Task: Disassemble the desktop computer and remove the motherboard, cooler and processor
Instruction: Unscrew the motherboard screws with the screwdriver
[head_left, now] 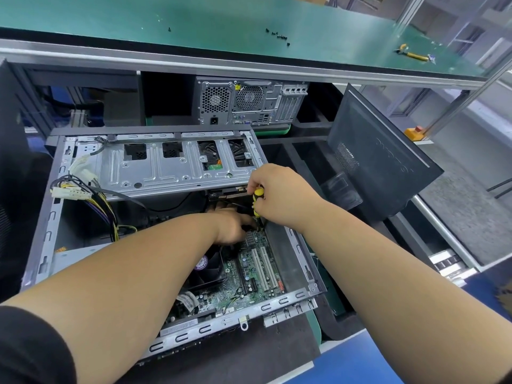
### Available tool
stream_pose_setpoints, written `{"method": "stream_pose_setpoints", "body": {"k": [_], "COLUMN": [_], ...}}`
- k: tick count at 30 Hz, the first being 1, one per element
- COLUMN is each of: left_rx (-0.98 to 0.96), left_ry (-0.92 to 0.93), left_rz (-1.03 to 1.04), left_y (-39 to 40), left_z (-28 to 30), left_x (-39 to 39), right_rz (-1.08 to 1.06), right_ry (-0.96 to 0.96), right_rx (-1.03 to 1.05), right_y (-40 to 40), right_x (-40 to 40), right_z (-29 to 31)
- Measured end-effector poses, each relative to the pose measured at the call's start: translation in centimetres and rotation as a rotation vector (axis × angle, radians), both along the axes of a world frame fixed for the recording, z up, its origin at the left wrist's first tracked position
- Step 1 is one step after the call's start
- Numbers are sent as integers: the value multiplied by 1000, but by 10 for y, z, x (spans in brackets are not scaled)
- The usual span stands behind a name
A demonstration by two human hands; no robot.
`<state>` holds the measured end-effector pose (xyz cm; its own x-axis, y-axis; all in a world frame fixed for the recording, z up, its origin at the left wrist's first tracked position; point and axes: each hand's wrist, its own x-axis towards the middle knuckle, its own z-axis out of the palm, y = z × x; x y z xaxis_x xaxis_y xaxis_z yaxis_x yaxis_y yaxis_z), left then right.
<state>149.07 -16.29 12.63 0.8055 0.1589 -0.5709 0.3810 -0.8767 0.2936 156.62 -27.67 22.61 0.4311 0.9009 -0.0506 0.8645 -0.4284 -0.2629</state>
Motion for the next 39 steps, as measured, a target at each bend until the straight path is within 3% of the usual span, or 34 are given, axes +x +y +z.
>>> {"method": "stream_pose_setpoints", "body": {"k": [39], "left_rx": [38], "left_ry": [13], "left_rz": [-9], "left_y": [0], "left_z": [-3], "left_x": [0], "right_rz": [37], "right_ry": [-70], "right_rx": [-40], "right_y": [0], "right_x": [-4], "right_z": [-2]}}
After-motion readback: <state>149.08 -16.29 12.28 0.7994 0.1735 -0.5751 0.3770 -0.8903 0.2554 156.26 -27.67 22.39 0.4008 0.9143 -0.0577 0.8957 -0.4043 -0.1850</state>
